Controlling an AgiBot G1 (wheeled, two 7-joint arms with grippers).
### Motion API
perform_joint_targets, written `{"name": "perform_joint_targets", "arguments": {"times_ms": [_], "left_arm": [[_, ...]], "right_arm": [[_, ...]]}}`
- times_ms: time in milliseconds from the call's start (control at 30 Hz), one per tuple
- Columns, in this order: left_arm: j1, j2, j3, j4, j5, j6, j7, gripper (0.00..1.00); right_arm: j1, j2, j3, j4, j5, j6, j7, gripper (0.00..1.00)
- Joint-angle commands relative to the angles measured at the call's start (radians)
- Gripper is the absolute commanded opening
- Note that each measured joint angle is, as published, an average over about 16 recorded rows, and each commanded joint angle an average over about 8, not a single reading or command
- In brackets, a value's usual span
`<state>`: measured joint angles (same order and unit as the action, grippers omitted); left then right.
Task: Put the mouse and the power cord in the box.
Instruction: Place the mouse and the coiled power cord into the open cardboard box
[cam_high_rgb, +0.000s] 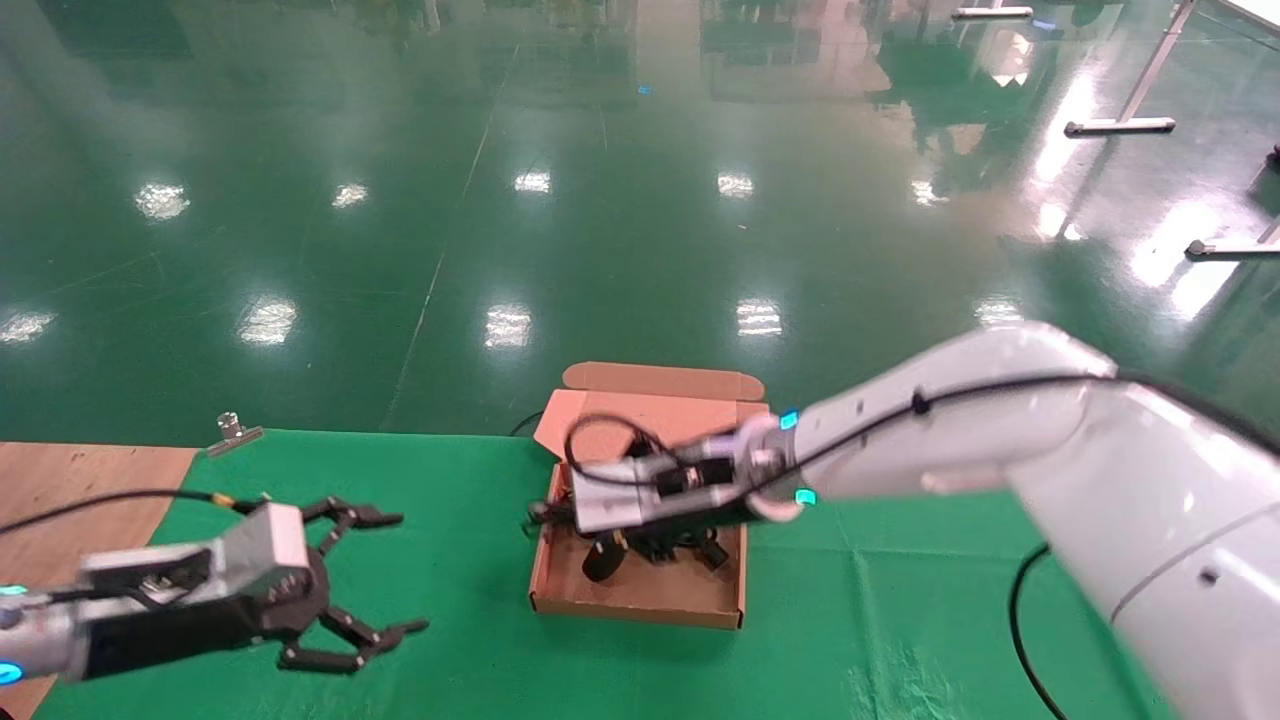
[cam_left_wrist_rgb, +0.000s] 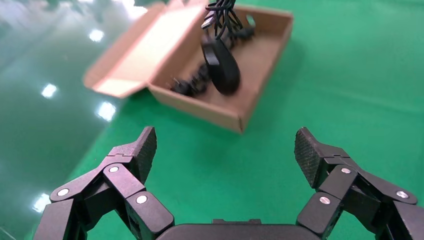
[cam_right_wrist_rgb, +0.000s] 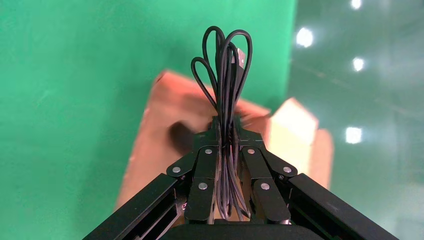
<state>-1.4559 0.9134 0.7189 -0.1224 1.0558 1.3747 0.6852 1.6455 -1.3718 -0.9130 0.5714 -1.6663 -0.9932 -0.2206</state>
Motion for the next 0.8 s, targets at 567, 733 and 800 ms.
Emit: {"name": "perform_joint_targets", "arguments": {"times_ms": [567, 733, 800], "left_arm": [[0.001, 0.036, 0.011, 0.062, 0.018, -0.032, 0.038, 1.0], [0.001, 0.036, 0.011, 0.059, 0.019, -0.033, 0.037, 1.0], [0.0, 0.037, 0.011, 0.058, 0.019, -0.033, 0.036, 1.0]], "right_arm": [[-0.077, 0.002, -0.118, -0.077, 0.07, 0.225, -0.016, 1.0], [-0.072, 0.002, -0.113, -0.074, 0.066, 0.208, -0.013, 1.0], [-0.07, 0.002, -0.111, -0.073, 0.065, 0.203, -0.012, 1.0]]}}
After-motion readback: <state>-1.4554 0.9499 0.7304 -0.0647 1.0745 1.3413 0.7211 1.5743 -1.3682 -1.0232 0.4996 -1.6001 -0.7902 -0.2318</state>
